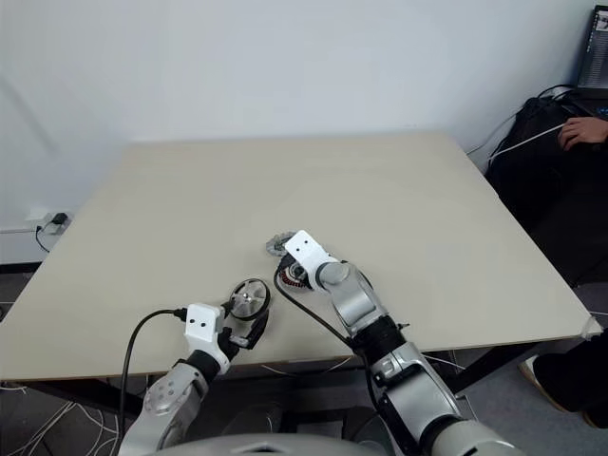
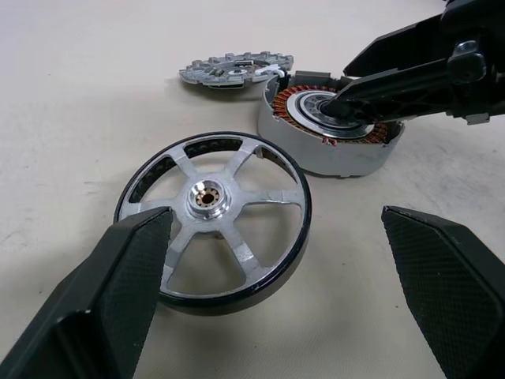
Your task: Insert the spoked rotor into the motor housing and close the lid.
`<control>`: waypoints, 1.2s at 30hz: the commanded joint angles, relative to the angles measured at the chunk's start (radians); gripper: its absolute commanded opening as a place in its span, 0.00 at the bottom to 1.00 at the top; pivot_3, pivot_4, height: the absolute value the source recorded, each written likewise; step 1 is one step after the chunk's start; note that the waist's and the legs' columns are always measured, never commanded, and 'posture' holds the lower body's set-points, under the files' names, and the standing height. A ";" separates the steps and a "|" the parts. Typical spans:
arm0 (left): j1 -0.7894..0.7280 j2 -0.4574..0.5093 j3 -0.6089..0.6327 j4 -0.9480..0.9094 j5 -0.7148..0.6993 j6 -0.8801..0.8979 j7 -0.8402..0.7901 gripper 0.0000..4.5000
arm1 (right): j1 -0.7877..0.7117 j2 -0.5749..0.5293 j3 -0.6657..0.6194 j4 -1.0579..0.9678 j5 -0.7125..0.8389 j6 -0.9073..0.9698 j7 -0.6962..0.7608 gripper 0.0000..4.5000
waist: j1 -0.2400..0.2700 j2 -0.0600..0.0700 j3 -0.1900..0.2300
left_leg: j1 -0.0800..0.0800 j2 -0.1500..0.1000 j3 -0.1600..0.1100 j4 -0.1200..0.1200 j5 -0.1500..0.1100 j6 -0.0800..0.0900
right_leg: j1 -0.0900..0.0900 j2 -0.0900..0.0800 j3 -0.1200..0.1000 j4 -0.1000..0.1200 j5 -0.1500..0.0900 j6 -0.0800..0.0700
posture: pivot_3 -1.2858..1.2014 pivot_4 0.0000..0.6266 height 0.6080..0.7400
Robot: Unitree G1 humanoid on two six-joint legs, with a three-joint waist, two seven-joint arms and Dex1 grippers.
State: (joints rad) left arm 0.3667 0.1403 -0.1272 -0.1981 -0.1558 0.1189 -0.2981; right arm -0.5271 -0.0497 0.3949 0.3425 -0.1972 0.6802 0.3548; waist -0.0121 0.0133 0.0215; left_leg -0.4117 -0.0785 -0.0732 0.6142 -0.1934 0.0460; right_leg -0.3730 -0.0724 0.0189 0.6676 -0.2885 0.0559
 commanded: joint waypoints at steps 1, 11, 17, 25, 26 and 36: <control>-0.003 -0.005 0.000 -0.026 0.004 -0.026 0.003 1.00 | -0.023 -0.001 0.004 0.001 -0.009 -0.009 0.003 0.58 | 0.000 0.000 0.000 | 0.000 0.000 0.000 0.000 0.000 0.000 | 0.000 0.000 0.000 0.000 0.000 0.000 | 0.52 0.00 1.00; -0.005 -0.008 0.000 -0.022 0.004 -0.030 0.008 1.00 | -0.036 -0.011 0.020 0.012 -0.021 -0.001 0.015 0.38 | 0.000 0.000 0.000 | 0.000 0.000 0.000 0.000 0.000 0.000 | 0.000 0.000 0.000 0.000 0.000 0.000 | 0.52 0.00 1.00; -0.005 -0.009 -0.001 -0.020 0.002 -0.032 0.009 1.00 | -0.036 -0.017 0.034 0.006 -0.029 0.000 0.024 0.38 | 0.000 0.000 0.000 | 0.000 0.000 0.000 0.000 0.000 0.000 | 0.000 0.000 0.000 0.000 0.000 0.000 | 0.52 0.00 1.00; -0.010 -0.009 -0.002 -0.015 0.002 -0.036 0.010 1.00 | -0.041 -0.015 0.037 0.010 -0.035 0.002 0.035 0.30 | 0.000 0.000 0.000 | 0.000 0.000 0.000 0.000 0.000 0.000 | 0.000 0.000 0.000 0.000 0.000 0.000 | 0.52 0.00 1.00; -0.010 -0.009 -0.002 -0.015 0.002 -0.037 0.010 1.00 | -0.041 -0.015 0.037 0.011 -0.036 0.003 0.036 0.26 | 0.000 0.000 0.000 | 0.000 0.000 0.000 0.000 0.000 0.000 | 0.000 0.000 0.000 0.000 0.000 0.000 | 0.52 0.00 1.00; -0.011 -0.011 -0.001 -0.011 0.002 -0.042 0.013 1.00 | -0.045 -0.021 0.055 0.017 -0.040 0.005 0.059 0.12 | 0.000 0.000 0.000 | 0.000 0.000 0.000 0.000 0.000 0.000 | 0.000 0.000 0.000 0.000 0.000 0.000 | 0.52 0.00 1.00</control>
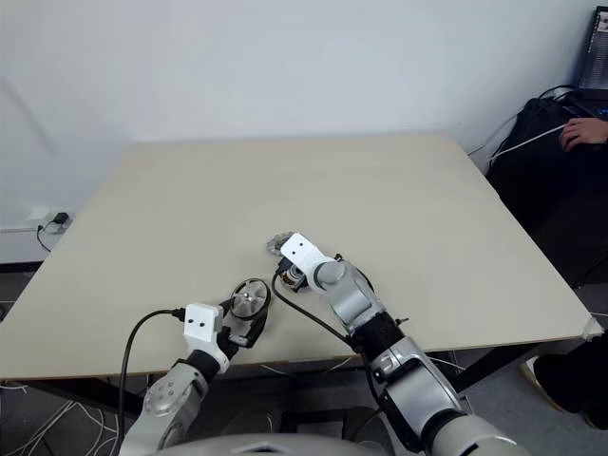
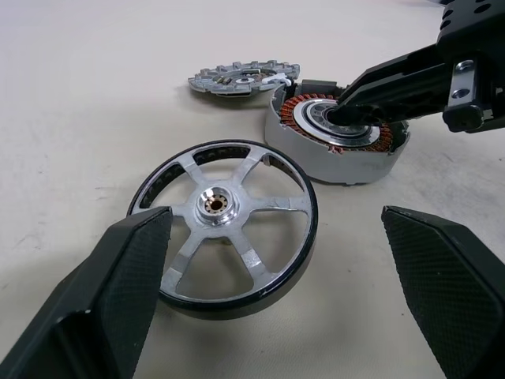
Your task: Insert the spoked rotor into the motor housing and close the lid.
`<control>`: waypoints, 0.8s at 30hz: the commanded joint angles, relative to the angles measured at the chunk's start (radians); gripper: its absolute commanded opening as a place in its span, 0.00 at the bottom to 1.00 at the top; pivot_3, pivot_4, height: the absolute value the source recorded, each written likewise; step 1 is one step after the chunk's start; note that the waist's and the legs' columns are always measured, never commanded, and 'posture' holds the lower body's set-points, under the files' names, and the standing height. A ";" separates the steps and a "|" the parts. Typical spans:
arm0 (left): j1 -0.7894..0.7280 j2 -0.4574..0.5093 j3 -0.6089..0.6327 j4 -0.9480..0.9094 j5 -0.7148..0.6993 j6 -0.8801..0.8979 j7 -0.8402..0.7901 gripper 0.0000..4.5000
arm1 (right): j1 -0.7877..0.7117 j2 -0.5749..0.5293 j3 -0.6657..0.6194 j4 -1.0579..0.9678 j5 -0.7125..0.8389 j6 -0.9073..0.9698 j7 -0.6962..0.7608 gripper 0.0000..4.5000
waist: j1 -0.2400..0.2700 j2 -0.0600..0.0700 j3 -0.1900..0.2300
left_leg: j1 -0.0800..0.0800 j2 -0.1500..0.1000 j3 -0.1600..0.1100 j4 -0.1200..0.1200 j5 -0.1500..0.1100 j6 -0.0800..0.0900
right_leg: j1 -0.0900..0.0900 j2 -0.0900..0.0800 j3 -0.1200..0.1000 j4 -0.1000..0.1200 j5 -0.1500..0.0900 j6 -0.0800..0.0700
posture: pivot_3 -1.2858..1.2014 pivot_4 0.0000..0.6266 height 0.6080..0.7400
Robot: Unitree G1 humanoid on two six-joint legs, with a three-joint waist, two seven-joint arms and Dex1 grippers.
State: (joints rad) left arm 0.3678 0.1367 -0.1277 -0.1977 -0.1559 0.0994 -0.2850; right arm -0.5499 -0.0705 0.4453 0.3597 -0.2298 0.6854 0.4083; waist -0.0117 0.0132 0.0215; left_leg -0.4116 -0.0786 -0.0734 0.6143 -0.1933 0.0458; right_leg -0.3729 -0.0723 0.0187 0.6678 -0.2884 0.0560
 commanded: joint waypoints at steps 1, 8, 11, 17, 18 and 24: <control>-0.011 -0.008 0.000 -0.012 0.002 -0.023 0.000 1.00 | -0.022 -0.001 0.005 0.000 -0.008 0.000 0.007 0.12 | 0.000 0.000 0.000 | 0.000 0.000 0.000 0.000 0.000 0.000 | 0.000 0.000 0.000 0.000 0.000 0.000 | 0.52 0.00 1.00; -0.012 -0.007 -0.001 -0.009 0.003 -0.026 -0.001 1.00 | -0.023 0.002 0.001 0.007 0.003 0.005 0.019 0.00 | 0.000 0.000 0.000 | 0.000 0.000 0.000 0.000 0.000 0.000 | 0.000 0.000 0.000 0.000 0.000 0.000 | 0.52 0.00 1.00; -0.010 -0.007 -0.001 -0.010 0.003 -0.026 -0.001 1.00 | -0.022 0.002 0.000 0.006 0.003 0.008 0.021 0.00 | -0.002 0.000 0.000 | 0.001 0.000 0.000 0.000 0.000 0.000 | 0.000 0.000 0.000 0.000 0.000 0.000 | 0.52 0.00 1.00; -0.004 -0.007 -0.001 -0.016 0.003 -0.024 0.000 1.00 | -0.016 0.006 -0.012 -0.020 0.011 -0.001 0.019 0.00 | -0.001 0.000 0.000 | 0.000 0.000 -0.001 0.000 0.000 0.000 | 0.000 0.001 0.000 0.001 0.000 0.000 | 0.52 0.00 1.00; -0.004 -0.007 -0.001 -0.016 0.003 -0.024 0.000 1.00 | -0.016 0.007 -0.018 -0.034 0.016 -0.004 0.019 0.00 | -0.001 0.000 0.000 | 0.000 0.000 -0.001 0.000 0.000 0.000 | 0.000 0.001 0.000 0.001 0.000 0.000 | 0.52 0.00 1.00; -0.005 -0.006 -0.002 -0.015 0.001 -0.022 -0.003 1.00 | -0.006 0.007 -0.045 -0.115 0.039 0.000 0.024 0.00 | -0.002 0.000 0.000 | 0.000 0.000 -0.001 0.000 0.000 0.000 | -0.001 0.001 0.000 0.000 0.000 0.000 | 0.52 0.00 1.00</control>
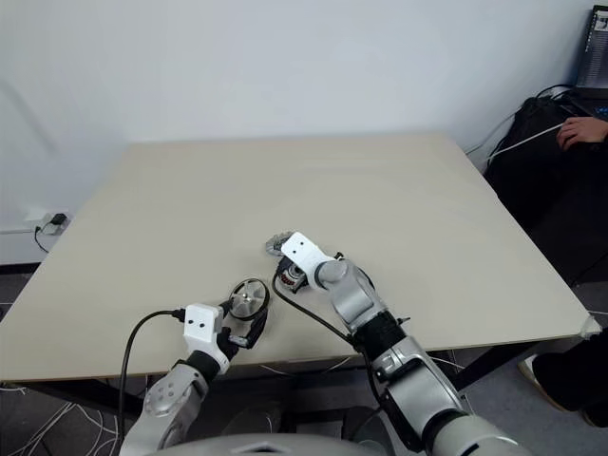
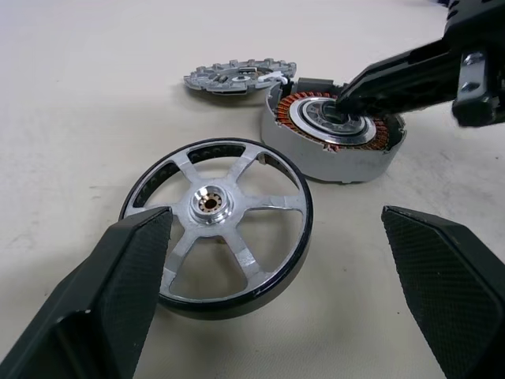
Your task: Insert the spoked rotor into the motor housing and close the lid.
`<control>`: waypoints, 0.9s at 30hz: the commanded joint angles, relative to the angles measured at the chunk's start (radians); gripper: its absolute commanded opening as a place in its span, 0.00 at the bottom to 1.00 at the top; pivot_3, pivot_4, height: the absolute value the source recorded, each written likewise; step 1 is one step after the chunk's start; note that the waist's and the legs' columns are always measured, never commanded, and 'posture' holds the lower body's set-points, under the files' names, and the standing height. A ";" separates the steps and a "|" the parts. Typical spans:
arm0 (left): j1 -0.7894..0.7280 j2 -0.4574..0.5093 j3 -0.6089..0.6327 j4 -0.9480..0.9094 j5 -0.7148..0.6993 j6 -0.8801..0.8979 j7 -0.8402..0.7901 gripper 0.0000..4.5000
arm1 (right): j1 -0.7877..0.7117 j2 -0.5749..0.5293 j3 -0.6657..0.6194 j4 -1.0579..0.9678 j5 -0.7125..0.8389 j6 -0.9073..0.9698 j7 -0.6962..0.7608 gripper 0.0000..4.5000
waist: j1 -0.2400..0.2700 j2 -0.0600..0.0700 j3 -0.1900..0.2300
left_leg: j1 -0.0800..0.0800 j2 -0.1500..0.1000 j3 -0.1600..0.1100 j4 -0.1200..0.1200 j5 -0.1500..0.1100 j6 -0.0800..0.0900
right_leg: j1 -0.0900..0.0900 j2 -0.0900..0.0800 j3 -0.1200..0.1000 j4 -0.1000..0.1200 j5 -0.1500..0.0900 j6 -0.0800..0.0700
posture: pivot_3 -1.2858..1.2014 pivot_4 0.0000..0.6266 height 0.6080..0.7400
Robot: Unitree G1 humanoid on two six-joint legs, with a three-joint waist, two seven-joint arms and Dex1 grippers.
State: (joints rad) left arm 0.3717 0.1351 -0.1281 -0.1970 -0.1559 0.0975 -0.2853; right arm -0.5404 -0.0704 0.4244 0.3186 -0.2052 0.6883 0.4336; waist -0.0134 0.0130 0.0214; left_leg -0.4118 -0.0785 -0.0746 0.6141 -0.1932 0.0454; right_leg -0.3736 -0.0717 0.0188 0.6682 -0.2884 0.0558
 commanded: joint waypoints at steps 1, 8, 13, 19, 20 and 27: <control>-0.009 -0.005 -0.002 -0.016 0.001 -0.019 -0.003 1.00 | -0.013 0.007 -0.029 -0.082 0.018 -0.004 -0.003 0.00 | 0.001 0.000 0.000 | 0.000 0.000 0.000 0.000 0.000 0.000 | 0.000 0.000 0.000 0.000 0.000 0.000 | 0.52 0.00 1.00; -0.014 -0.002 -0.002 -0.013 0.000 -0.015 -0.007 1.00 | -0.010 0.009 -0.054 -0.102 0.049 0.014 -0.007 0.00 | 0.002 0.000 0.000 | 0.000 0.000 0.000 0.000 0.000 0.000 | 0.000 0.000 0.000 0.000 0.000 0.000 | 0.52 0.00 1.00; -0.012 -0.002 -0.003 -0.015 0.001 -0.013 -0.006 1.00 | -0.030 -0.007 -0.038 -0.070 0.059 0.044 0.029 0.00 | 0.002 0.000 0.000 | 0.000 0.000 0.000 0.000 0.000 0.000 | 0.000 0.000 0.000 0.000 0.000 0.000 | 0.52 0.00 1.00; -0.005 -0.001 0.000 -0.020 0.002 -0.015 -0.002 1.00 | -0.054 0.000 -0.058 -0.019 0.075 0.048 0.033 0.00 | 0.001 0.000 0.000 | 0.000 0.000 0.000 0.000 0.000 0.000 | 0.000 0.000 0.000 0.000 0.000 0.000 | 0.52 0.00 1.00; -0.005 -0.001 0.000 -0.020 0.002 -0.015 -0.002 1.00 | -0.056 0.002 -0.060 -0.012 0.078 0.048 0.032 0.00 | 0.001 0.000 0.000 | 0.000 0.000 0.000 0.000 0.000 0.000 | 0.000 0.000 0.000 0.000 0.000 0.000 | 0.52 0.00 1.00; -0.002 -0.001 0.000 -0.023 0.002 -0.016 -0.001 1.00 | -0.070 0.004 -0.064 0.025 0.096 0.053 0.033 0.00 | 0.001 0.000 0.000 | 0.000 0.000 0.000 0.000 0.000 0.000 | 0.000 0.000 0.000 0.000 0.000 0.000 | 0.52 0.00 1.00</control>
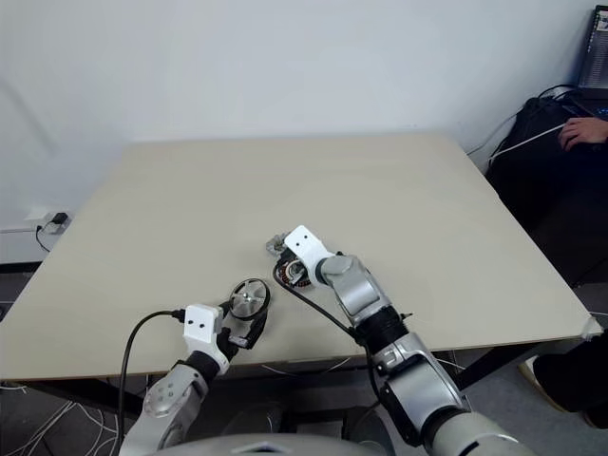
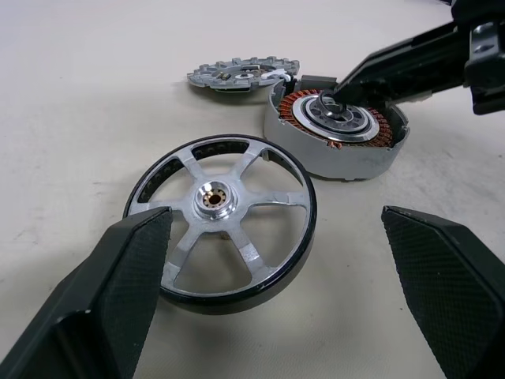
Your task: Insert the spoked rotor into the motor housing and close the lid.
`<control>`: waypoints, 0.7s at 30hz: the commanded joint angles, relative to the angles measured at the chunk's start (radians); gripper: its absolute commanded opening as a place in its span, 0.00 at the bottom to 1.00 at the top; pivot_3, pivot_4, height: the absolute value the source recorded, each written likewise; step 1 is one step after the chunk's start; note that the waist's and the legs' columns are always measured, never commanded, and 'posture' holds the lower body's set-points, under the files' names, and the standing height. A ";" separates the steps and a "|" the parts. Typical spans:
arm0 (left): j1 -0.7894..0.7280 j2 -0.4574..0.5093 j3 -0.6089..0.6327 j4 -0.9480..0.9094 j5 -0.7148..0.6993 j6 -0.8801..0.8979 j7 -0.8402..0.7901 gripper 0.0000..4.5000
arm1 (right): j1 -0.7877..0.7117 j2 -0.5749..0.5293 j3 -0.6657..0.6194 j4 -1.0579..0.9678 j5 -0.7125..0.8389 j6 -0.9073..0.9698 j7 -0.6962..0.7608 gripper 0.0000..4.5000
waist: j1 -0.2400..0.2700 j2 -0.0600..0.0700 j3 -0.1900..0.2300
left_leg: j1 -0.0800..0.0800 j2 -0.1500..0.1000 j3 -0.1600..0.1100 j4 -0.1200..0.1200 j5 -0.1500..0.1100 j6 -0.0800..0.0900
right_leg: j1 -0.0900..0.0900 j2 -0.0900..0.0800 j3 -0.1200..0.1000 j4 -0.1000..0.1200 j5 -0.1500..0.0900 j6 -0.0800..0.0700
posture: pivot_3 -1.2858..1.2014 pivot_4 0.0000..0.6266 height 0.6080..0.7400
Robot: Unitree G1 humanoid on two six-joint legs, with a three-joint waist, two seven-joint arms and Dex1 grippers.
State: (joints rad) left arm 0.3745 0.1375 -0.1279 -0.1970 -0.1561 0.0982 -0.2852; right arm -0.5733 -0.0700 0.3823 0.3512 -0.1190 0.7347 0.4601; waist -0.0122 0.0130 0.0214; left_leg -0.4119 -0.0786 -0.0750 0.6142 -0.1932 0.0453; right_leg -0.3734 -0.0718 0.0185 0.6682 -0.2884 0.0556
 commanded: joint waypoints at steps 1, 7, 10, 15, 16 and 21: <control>-0.004 -0.004 0.000 -0.023 0.002 -0.017 -0.001 1.00 | -0.037 0.003 -0.022 -0.006 0.012 0.007 0.007 0.00 | 0.000 0.000 0.000 | 0.000 0.000 0.000 0.000 0.000 0.000 | 0.000 0.000 0.000 0.000 0.000 0.000 | 0.52 0.00 1.00; -0.003 -0.005 -0.003 -0.023 0.002 -0.017 -0.001 1.00 | -0.043 -0.004 -0.031 0.003 0.019 0.015 0.001 0.00 | 0.000 0.000 0.000 | 0.000 0.000 0.000 0.000 0.000 0.000 | 0.000 0.000 0.000 0.000 0.000 0.000 | 0.52 0.00 1.00; -0.004 -0.005 -0.004 -0.022 0.003 -0.017 -0.001 1.00 | -0.043 -0.011 -0.035 0.004 0.021 0.017 0.003 0.00 | 0.000 0.000 0.000 | 0.000 0.000 0.000 0.000 0.000 0.000 | 0.000 0.000 0.000 0.000 0.000 0.000 | 0.52 0.00 1.00; -0.006 -0.006 -0.005 -0.020 0.003 -0.015 -0.002 1.00 | -0.038 -0.022 -0.033 0.003 0.020 0.023 0.011 0.00 | 0.001 0.000 0.000 | 0.000 0.000 0.000 0.000 0.000 0.000 | 0.000 0.000 0.000 0.000 0.000 0.000 | 0.52 0.00 1.00; -0.007 -0.006 -0.005 -0.020 0.003 -0.015 -0.002 1.00 | -0.037 -0.023 -0.032 0.002 0.020 0.025 0.012 0.00 | 0.001 0.000 0.000 | 0.000 0.000 0.000 0.000 0.000 0.000 | 0.000 0.000 0.000 0.000 0.000 0.000 | 0.52 0.00 1.00; -0.008 -0.007 -0.006 -0.019 0.003 -0.015 -0.002 1.00 | -0.034 -0.025 -0.030 0.001 0.022 0.030 0.024 0.00 | 0.001 0.000 0.000 | 0.000 0.000 0.000 0.000 0.000 0.000 | 0.000 0.000 0.000 0.000 0.000 0.000 | 0.52 0.00 1.00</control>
State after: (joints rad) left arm 0.3760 0.1362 -0.1284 -0.1970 -0.1560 0.0983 -0.2853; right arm -0.5831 -0.0894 0.3631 0.3730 -0.1037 0.7535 0.4771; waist -0.0111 0.0130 0.0214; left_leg -0.4119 -0.0786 -0.0750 0.6142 -0.1932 0.0453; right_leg -0.3734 -0.0720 0.0185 0.6680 -0.2885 0.0555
